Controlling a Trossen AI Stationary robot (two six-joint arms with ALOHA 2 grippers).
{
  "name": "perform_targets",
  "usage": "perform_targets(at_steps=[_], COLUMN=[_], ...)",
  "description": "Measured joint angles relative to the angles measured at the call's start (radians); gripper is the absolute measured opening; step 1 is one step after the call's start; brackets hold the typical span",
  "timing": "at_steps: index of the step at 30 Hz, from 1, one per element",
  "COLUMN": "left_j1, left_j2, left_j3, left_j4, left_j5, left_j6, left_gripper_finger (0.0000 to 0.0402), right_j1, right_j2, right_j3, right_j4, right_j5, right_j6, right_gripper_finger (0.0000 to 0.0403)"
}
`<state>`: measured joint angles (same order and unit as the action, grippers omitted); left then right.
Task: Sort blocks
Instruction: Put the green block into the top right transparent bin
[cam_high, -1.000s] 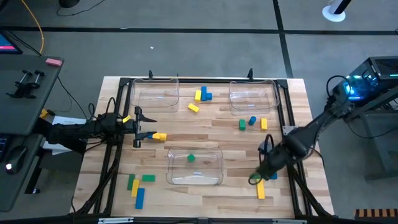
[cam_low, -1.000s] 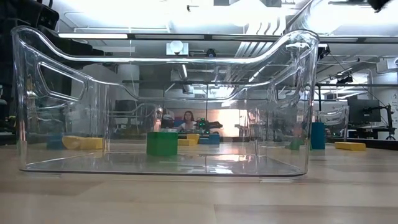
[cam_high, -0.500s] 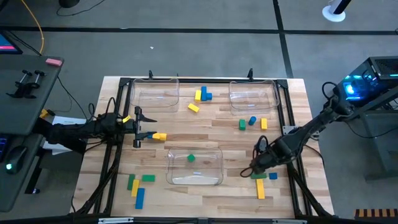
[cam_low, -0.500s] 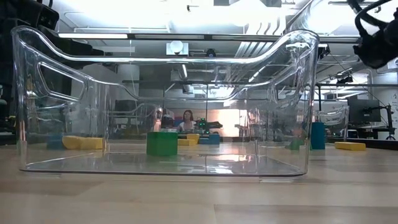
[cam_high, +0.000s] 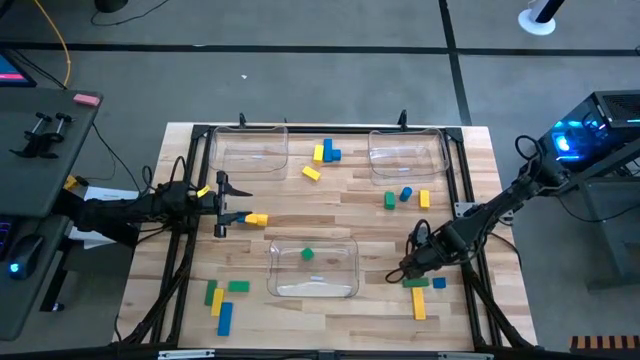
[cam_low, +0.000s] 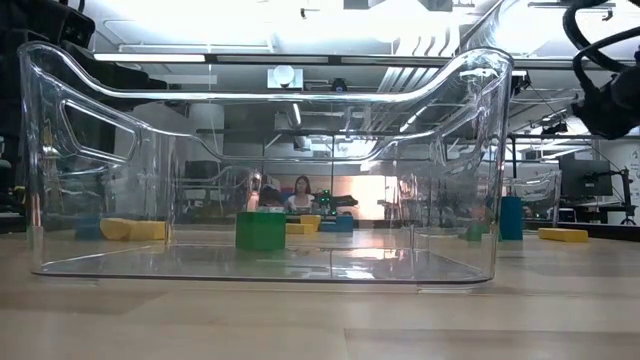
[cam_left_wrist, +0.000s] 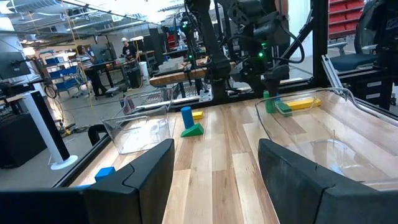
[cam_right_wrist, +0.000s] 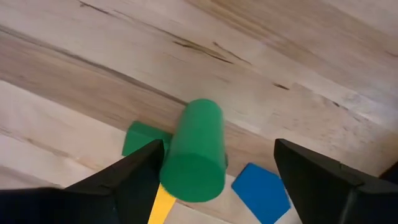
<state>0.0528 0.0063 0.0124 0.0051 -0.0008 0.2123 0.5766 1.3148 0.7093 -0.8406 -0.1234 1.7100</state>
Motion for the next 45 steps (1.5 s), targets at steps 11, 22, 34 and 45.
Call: perform_targets(at_steps=[11, 22, 34, 45], left_j1=[0.000, 0.000, 0.000, 0.000], left_j2=[0.000, 0.000, 0.000, 0.000], left_j3=[0.000, 0.000, 0.000, 0.000], left_j4=[0.000, 0.000, 0.000, 0.000], left_j5=[0.000, 0.000, 0.000, 0.000], left_j6=[0.000, 0.000, 0.000, 0.000], left_gripper_finger=[0.0220, 0.0220, 0.0220, 0.0220], right_j1=[0.000, -0.209, -0.900, -1.102], right_j2=[0.002, -0.102, -0.116, -0.116], right_j3=[0.013, 0.453, 0.417, 0.368], right_j4=[-0.006, -0.524, -0.263, -0.124], right_j5=[-0.008, 0.474, 0.588, 0.453], right_j6=[-0.025, -0.197, -0.813, -0.934], right_gripper_finger=[0.0127, 0.0127, 0.0127, 0.0281])
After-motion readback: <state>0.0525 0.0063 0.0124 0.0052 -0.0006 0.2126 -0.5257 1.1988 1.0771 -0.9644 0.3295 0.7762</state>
